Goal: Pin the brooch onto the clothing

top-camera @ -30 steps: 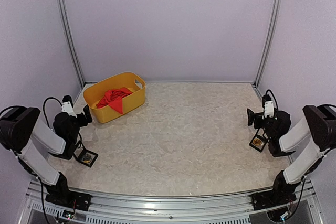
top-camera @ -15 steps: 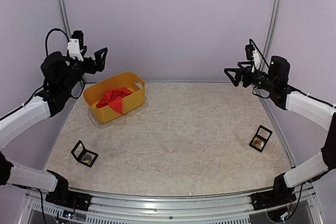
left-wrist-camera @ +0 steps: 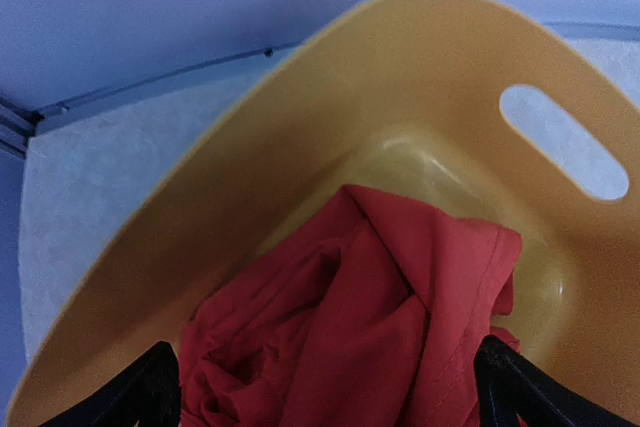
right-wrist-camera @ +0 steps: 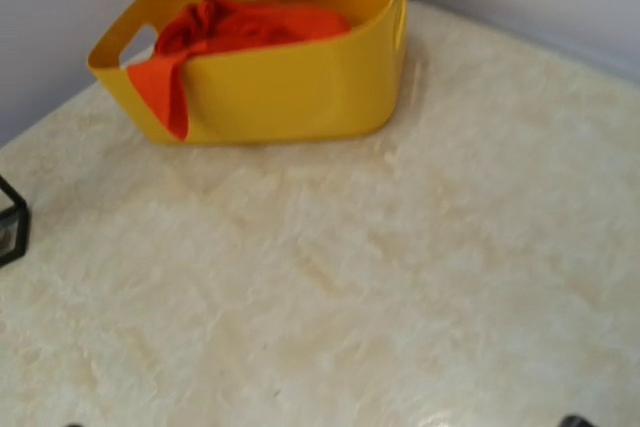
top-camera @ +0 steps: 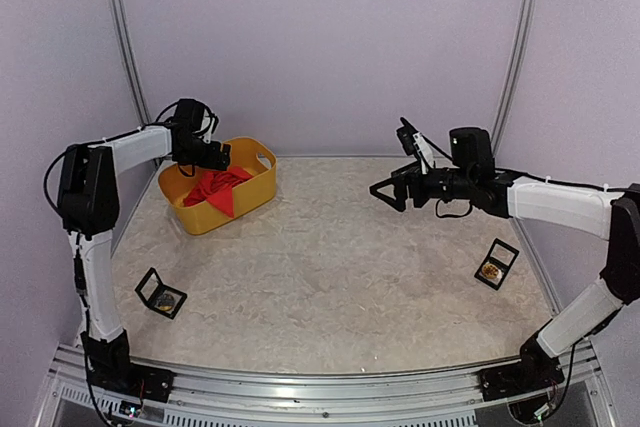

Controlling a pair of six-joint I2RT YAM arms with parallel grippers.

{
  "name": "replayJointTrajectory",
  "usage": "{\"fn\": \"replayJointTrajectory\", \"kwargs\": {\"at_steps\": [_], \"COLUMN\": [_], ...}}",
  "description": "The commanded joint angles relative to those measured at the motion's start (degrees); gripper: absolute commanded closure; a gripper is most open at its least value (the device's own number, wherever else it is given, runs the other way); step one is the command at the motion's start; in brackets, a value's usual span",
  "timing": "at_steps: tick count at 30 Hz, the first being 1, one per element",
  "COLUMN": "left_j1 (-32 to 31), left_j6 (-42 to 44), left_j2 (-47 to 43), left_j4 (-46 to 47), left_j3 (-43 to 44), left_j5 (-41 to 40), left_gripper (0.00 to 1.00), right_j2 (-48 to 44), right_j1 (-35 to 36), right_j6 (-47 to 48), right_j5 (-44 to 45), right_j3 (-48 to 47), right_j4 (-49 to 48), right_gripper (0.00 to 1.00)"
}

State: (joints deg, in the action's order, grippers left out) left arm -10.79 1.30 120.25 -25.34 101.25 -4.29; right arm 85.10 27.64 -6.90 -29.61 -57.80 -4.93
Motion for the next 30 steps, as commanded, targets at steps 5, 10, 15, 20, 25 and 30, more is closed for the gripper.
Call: {"fn": "replayJointTrajectory", "kwargs": {"at_steps": [5,10,15,20,25,30], "left_j1": [-2.2,-8.8,-26.6,-36.9,-39.7,-40.3], "left_j6": [-3.5,-0.9,6.8,5.1,2.9,8.8], "left_j2": [2.5,-14.9,-27.9,-32.5,-29.7,-21.9], "left_j4": [-6.7,9.5,10.5,7.0,6.1,1.7], "left_j3": [0.0,-2.1,-0.4,-8.2,-15.6,-14.9], "left_j5": [1.2,-7.6,-4.6,0.3,7.0,12.3], "left_gripper": [0.93,1.0,1.0,1.0,0.89,0.11], "right_j2": [0.8,-0.5,-4.8,-12.8,-16.3,-13.6], "right_j1": [1.4,2.5,4.2,4.2,4.1,4.0], "right_j6": [-1.1,-1.8,-1.2,-2.1,-0.2,-1.0], "right_j5": [2.2,0.8,-0.1,4.8,10.5,21.0], "right_j3": [-1.6,-4.3,-5.9,-5.1,-4.9,-5.5], "right_j4": [3.3,4.0,3.4,2.6,8.3,17.5], "right_gripper": [0.0,0.01,0.0,0.0,0.01,0.01]}}
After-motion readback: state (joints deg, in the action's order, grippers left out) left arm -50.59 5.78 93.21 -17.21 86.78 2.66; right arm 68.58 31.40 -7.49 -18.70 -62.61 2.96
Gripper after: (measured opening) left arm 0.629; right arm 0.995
